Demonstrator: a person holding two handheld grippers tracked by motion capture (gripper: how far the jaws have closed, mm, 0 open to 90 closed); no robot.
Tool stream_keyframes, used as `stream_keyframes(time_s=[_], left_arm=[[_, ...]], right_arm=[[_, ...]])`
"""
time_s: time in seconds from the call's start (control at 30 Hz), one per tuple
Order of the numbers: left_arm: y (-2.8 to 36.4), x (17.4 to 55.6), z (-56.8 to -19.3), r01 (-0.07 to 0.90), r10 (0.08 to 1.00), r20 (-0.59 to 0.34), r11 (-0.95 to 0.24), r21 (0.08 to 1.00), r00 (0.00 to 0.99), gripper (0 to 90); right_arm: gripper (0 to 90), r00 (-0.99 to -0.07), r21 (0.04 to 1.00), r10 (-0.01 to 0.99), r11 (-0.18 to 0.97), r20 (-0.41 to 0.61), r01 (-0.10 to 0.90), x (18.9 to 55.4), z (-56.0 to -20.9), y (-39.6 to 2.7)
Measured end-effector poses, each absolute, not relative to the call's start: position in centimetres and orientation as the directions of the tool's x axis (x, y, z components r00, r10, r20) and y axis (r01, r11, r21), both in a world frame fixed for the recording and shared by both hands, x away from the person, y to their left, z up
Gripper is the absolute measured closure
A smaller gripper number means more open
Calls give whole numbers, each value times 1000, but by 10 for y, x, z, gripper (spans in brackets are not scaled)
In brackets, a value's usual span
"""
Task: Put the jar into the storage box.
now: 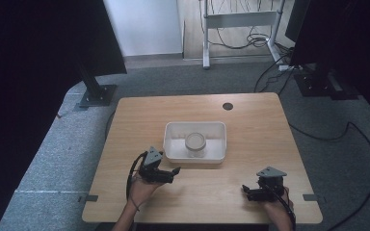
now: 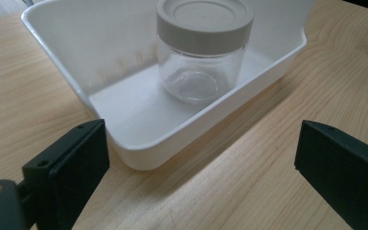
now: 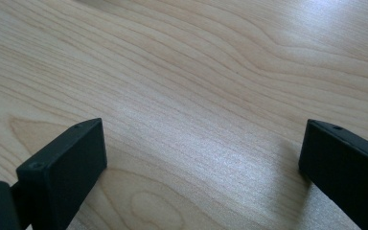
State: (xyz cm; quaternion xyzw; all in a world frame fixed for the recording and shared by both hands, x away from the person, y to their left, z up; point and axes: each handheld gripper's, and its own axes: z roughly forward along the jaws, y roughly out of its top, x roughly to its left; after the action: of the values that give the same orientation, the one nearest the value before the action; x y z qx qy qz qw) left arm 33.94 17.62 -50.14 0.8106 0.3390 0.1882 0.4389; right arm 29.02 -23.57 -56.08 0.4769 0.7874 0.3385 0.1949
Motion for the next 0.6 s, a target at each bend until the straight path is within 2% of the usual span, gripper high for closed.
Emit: stream_keyframes(time_s=[0.6], left_arm=[[193,324,-518,405,739,4,-374,834,674,42]], right_arm=[[20,-469,719,883,316,16,619,290,-561,-236]])
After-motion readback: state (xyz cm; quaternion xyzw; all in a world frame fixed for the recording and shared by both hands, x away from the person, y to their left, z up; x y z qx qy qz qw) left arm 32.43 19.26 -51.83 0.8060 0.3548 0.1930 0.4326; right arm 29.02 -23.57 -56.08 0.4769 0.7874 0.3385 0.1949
